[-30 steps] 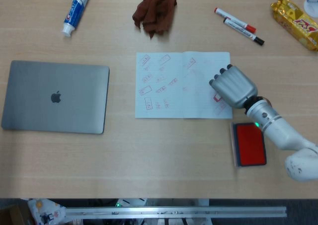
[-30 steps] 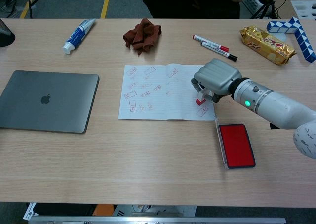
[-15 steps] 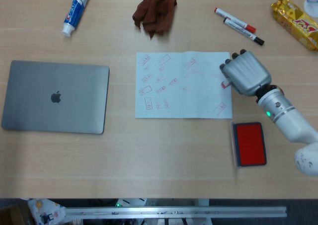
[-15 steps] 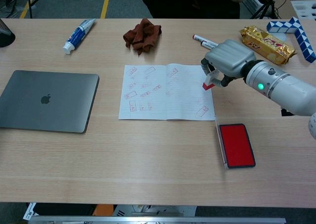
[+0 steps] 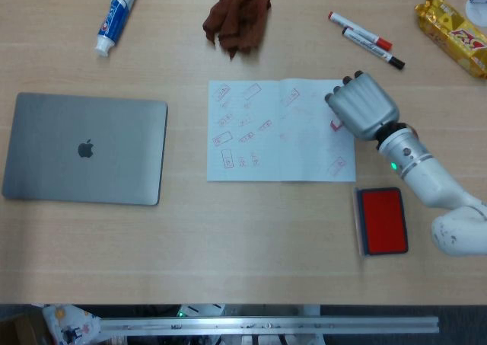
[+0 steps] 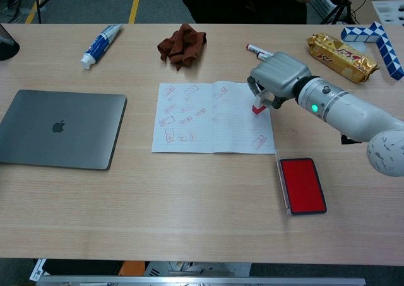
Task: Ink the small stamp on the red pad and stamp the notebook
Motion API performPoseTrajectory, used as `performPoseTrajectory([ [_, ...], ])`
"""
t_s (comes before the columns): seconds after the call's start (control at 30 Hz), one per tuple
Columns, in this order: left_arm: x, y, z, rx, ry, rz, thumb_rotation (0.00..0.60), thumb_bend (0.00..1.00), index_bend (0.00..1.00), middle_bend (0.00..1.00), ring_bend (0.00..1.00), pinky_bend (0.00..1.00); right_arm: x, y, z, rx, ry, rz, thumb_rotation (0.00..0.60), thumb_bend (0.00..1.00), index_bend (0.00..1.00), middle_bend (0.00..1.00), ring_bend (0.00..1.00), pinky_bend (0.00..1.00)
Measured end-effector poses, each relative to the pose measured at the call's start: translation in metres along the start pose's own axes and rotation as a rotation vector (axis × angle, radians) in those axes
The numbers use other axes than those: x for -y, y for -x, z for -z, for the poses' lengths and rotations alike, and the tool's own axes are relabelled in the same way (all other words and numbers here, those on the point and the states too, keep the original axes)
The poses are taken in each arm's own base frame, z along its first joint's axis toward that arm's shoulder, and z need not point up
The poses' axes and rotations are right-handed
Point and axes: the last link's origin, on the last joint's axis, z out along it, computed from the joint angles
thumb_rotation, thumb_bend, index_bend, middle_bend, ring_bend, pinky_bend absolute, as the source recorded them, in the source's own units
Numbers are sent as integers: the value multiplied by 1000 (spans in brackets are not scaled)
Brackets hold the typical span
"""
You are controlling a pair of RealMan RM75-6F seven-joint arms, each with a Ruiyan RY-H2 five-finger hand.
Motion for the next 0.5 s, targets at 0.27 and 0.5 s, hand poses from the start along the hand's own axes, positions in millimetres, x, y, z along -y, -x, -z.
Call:
performPoseTrajectory([
  [0.27, 1, 2, -1, 7, -2, 0, 600, 286, 0, 0, 0, 43, 8, 5, -8, 8, -4, 9, 600, 387, 792, 569, 431, 428],
  [0.5, 2, 3, -1, 12, -6, 0, 600, 286, 0, 0, 0, 43, 10, 9, -11, 16, -1, 18, 600, 395, 813, 583, 442, 428],
])
